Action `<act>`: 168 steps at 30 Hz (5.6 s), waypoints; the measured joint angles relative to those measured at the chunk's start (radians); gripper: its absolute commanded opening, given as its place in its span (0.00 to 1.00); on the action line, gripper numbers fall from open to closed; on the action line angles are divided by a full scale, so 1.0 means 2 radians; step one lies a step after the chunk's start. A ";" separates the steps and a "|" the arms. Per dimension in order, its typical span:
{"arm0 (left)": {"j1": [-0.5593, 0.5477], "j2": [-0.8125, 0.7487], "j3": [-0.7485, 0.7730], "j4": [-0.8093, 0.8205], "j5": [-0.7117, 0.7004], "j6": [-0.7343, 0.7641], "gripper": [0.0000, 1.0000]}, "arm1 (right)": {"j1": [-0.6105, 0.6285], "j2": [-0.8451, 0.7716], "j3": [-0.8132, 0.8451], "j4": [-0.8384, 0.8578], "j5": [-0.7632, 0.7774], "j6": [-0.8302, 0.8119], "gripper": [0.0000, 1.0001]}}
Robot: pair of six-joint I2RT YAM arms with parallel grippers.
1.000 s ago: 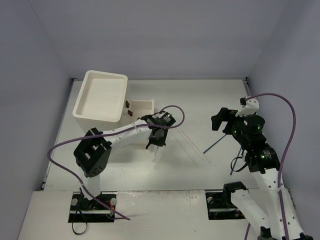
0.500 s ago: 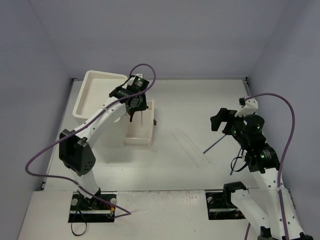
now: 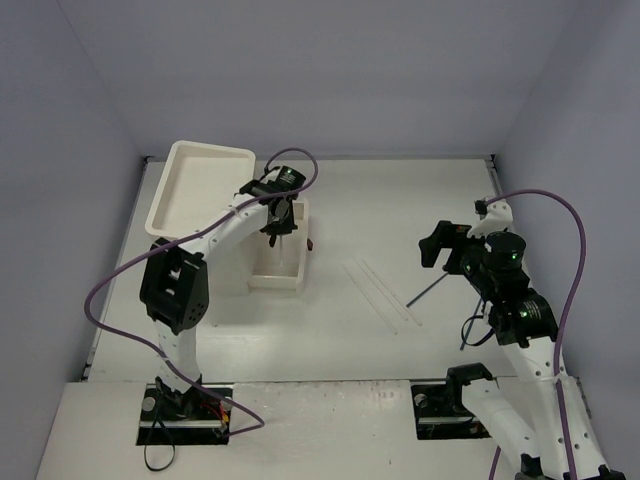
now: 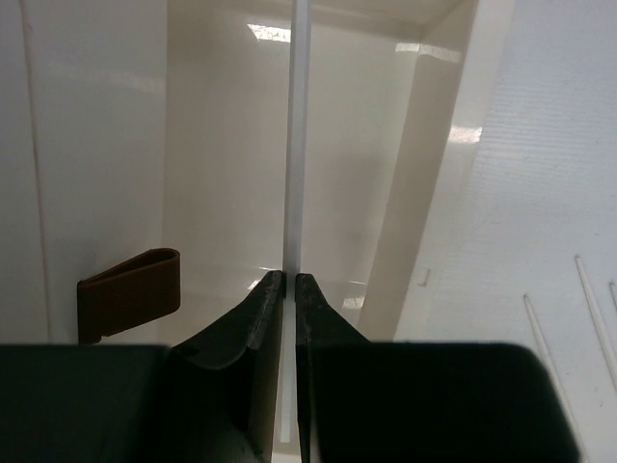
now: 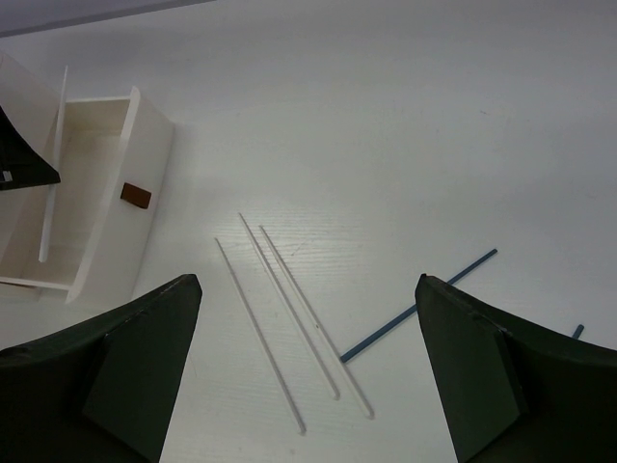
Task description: Sort the eating utensils into containers
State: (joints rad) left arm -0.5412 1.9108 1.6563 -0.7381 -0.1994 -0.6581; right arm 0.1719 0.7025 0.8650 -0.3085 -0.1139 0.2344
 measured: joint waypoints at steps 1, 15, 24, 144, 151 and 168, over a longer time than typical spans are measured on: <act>-0.001 -0.002 -0.007 0.003 0.000 -0.003 0.01 | 0.000 0.000 0.000 -0.001 0.000 0.000 0.91; -0.022 -0.028 -0.048 0.010 0.007 -0.018 0.45 | 0.000 -0.001 0.000 -0.004 -0.004 -0.001 0.91; -0.146 -0.064 -0.045 0.017 -0.006 -0.059 0.45 | 0.000 -0.003 -0.009 -0.009 -0.003 -0.001 0.91; 0.010 -0.663 -0.417 0.013 -0.094 0.157 0.82 | 0.163 0.445 0.010 0.071 0.074 0.026 0.41; 0.010 -0.656 -0.418 0.017 -0.091 0.157 0.82 | 0.161 0.445 -0.007 0.075 0.066 0.028 0.31; 0.010 -0.652 -0.418 0.017 -0.085 0.157 0.82 | 0.164 0.443 -0.022 0.084 0.062 0.038 0.13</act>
State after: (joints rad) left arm -0.5213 0.6071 0.8207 -0.7035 -0.3702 -0.3449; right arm 0.4993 1.5894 0.8204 -0.1399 0.0109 0.3109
